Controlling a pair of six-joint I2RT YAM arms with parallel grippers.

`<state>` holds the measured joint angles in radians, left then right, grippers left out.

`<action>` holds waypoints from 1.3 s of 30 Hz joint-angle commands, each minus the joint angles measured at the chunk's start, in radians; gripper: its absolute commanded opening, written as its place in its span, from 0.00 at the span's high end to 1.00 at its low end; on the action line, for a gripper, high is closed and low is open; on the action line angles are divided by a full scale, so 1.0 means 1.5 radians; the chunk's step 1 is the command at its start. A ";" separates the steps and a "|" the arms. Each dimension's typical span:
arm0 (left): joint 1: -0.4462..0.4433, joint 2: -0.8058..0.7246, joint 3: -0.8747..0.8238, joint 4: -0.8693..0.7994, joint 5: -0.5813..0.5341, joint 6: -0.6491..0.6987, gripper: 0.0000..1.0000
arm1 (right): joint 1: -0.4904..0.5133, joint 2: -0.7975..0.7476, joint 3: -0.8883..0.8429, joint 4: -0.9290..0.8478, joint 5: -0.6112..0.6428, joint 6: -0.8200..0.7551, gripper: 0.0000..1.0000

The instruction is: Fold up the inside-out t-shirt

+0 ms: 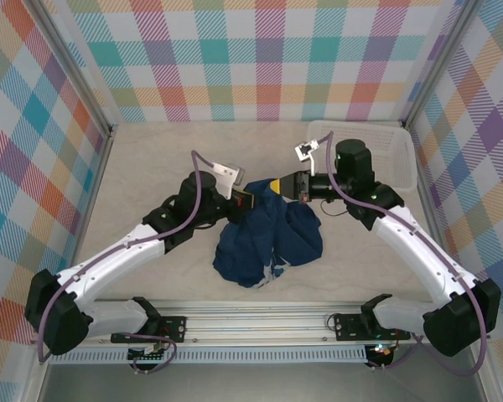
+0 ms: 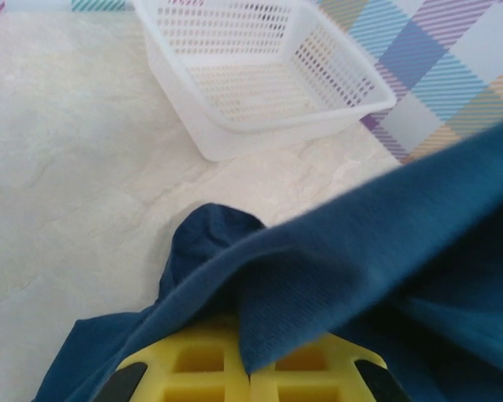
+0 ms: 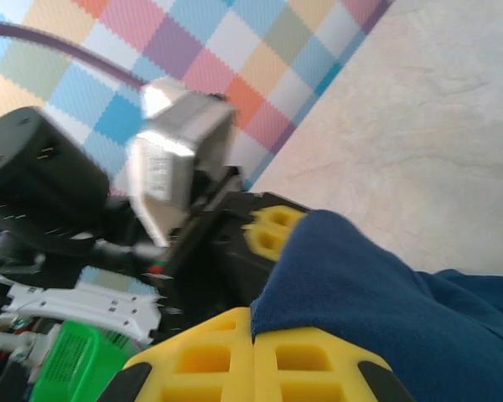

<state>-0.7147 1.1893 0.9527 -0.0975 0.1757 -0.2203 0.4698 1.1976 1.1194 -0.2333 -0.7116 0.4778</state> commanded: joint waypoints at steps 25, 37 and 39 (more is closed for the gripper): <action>0.208 0.047 0.200 0.146 0.183 -0.116 1.00 | -0.030 0.210 0.355 -0.014 0.055 -0.037 1.00; 0.198 0.027 0.005 0.097 0.227 -0.112 1.00 | -0.032 0.089 0.101 0.086 -0.141 0.070 1.00; 0.198 0.029 0.000 0.067 0.186 -0.097 0.98 | -0.032 0.071 0.083 0.084 -0.154 0.078 1.00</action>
<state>-0.4118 1.2362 0.9592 0.0708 0.5220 -0.4137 0.4305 1.3693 1.2636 -0.1768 -0.8337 0.5392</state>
